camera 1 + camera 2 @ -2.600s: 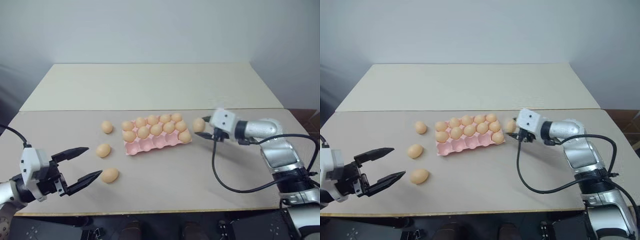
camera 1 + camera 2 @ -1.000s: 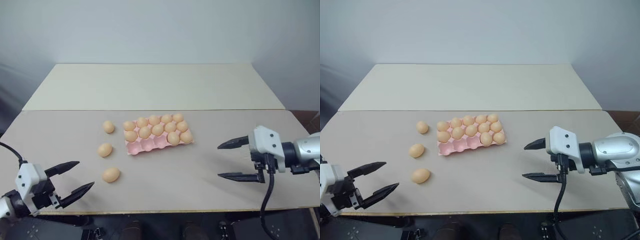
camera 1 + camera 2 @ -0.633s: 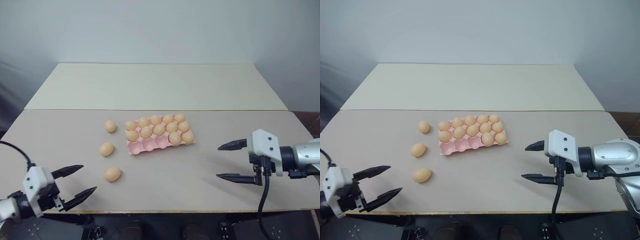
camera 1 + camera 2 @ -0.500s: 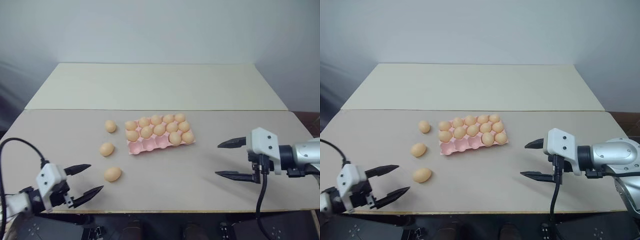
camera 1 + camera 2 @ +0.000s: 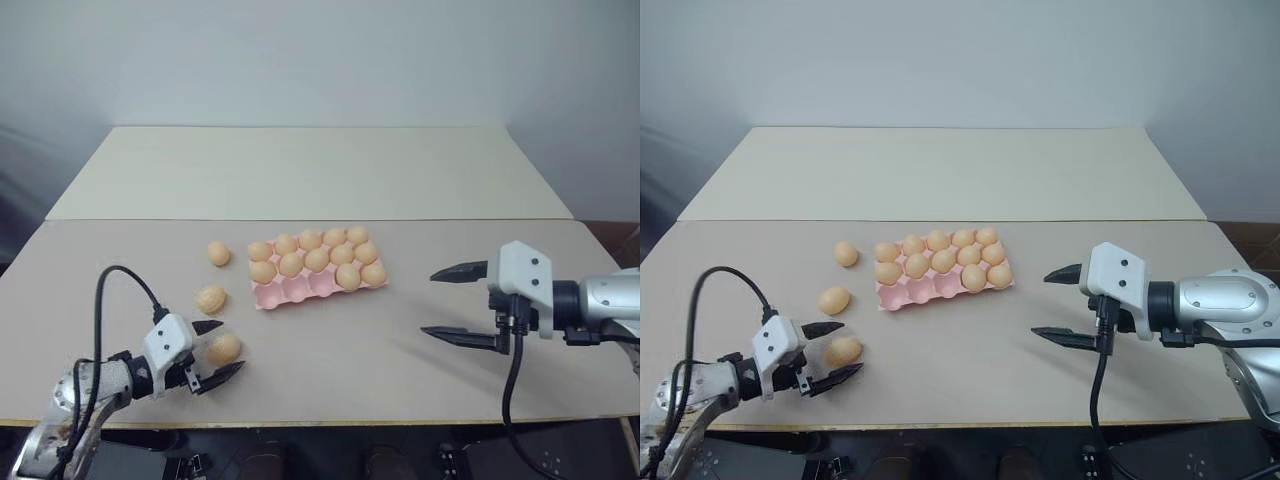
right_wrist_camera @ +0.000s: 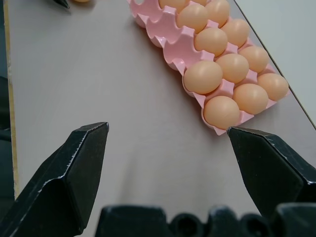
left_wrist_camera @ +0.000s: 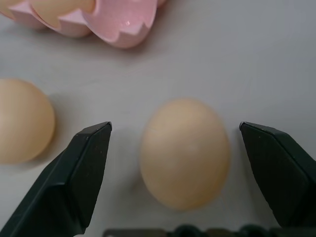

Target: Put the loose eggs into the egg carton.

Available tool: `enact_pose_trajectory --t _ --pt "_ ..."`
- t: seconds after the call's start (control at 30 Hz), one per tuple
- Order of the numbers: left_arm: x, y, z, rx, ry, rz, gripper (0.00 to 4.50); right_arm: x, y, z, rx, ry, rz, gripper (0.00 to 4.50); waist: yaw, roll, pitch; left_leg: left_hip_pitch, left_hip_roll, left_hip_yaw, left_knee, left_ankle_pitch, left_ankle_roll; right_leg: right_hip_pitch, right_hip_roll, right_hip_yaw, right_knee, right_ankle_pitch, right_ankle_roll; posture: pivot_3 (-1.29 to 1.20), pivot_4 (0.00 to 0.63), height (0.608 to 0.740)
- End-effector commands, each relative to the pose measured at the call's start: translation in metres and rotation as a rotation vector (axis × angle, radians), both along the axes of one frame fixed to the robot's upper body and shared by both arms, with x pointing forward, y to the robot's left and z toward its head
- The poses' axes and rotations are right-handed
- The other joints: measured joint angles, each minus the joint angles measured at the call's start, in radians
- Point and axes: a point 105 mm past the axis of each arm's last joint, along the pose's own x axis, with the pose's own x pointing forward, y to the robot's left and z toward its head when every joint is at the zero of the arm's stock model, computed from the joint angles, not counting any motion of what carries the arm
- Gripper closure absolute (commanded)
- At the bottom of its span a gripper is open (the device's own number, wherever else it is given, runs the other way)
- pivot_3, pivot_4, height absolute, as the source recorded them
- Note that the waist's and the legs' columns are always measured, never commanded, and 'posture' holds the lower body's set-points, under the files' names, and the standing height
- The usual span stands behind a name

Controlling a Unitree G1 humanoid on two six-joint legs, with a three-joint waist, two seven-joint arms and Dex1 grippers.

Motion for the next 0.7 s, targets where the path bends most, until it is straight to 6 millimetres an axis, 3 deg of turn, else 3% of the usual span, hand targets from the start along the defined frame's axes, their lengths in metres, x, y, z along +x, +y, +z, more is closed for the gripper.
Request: enact_pose_trajectory --t 0.03,0.07,0.37,0.6,0.7 --pt "0.005 -0.003 -0.007 0.025 -0.01 -0.03 0.0 -0.003 0.005 0.006 0.0 -0.033 0.01 0.03 0.005 0.0 0.0 0.001 0.0 0.0 0.0 0.0 0.0 0.0 0.0 0.0 0.0 0.0 0.0 0.0 0.15 0.74" --pt "0.008 -0.005 -0.009 0.023 -0.018 -0.022 0.0 -0.002 0.005 0.006 0.003 -0.034 0.004 0.03 0.007 0.0 0.0 0.0 0.0 0.0 0.0 0.0 0.0 0.0 0.0 0.0 0.0 0.0 0.0 0.0 0.15 0.74" --pt "0.005 -0.005 -0.017 0.012 0.018 -0.036 2.68 -0.002 0.002 0.003 0.003 -0.038 -0.033 0.0 0.014 0.001 0.0 0.002 0.0 0.0 0.001 0.0 0.0 0.001 0.0 0.0 0.002 0.0 0.0 0.0 0.15 0.74" --pt "0.013 -0.005 -0.001 -0.066 -0.038 0.002 2.72 0.0 0.003 0.0 0.014 -0.041 -0.047 0.0 0.013 0.001 0.0 0.002 0.0 0.0 0.001 0.0 0.0 0.001 0.0 0.0 0.002 0.0 0.0 0.0 0.15 0.74" --pt "0.013 -0.012 0.021 -0.183 -0.065 -0.026 2.72 0.001 0.003 0.0 0.019 -0.048 -0.053 0.0 0.013 0.001 0.0 0.001 0.0 0.0 0.001 0.0 0.0 0.001 0.0 0.0 0.002 0.0 0.0 0.0 0.15 0.74"
